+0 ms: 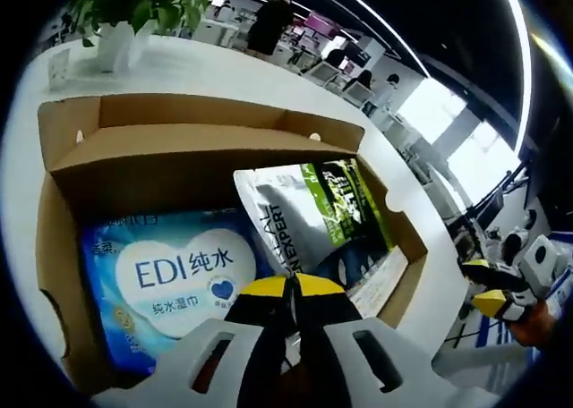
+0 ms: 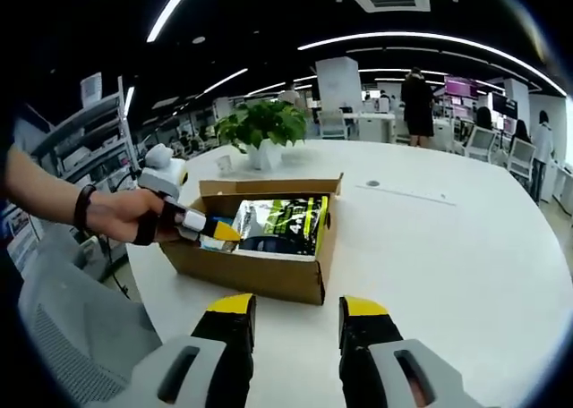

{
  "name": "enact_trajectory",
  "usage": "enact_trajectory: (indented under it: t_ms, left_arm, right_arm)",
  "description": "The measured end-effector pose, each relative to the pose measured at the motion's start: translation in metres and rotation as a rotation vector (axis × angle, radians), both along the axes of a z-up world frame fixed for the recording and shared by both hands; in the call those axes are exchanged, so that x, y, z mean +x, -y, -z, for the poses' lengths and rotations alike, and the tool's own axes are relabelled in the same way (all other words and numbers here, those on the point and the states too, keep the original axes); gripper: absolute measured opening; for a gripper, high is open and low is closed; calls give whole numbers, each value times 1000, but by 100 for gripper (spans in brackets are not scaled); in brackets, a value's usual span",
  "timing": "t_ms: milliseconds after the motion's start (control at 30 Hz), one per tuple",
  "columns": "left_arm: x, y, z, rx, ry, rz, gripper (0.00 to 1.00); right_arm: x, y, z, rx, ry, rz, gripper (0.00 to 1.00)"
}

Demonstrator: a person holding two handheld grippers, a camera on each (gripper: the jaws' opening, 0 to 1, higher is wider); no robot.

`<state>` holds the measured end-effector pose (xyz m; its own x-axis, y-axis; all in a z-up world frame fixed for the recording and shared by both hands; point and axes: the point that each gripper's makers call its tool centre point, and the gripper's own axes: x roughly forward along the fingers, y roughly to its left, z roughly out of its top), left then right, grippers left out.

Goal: Operate the shoe box by opening the lid, removing the specified soft item, and placing it in the target area until the item is outside and the box remains undamaged.

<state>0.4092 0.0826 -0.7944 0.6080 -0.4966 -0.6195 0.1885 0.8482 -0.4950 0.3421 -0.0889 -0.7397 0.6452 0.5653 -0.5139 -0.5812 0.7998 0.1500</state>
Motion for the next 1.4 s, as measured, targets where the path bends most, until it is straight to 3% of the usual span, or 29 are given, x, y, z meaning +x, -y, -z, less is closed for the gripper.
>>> enact_trajectory:
  t_ms: [333, 667, 867, 1200, 1400]
  left_arm:
    - [-5, -9, 0, 24, 0, -1, 0]
    - [-14, -32, 4, 76, -8, -1, 0]
    - [-17, -44, 6, 93, -12, -7, 0]
    - [-16, -42, 7, 120, -3, 12, 0]
    - [-17, -40, 11, 133, -5, 37, 0]
  right_arm:
    - [3, -9, -2, -5, 3, -24, 33]
    - [13, -31, -1, 3, -2, -62, 31]
    - [26, -52, -5, 14, 0, -92, 31]
    - [54, -78, -3, 17, -13, -125, 29]
    - [68, -87, 7, -4, -37, -139, 28]
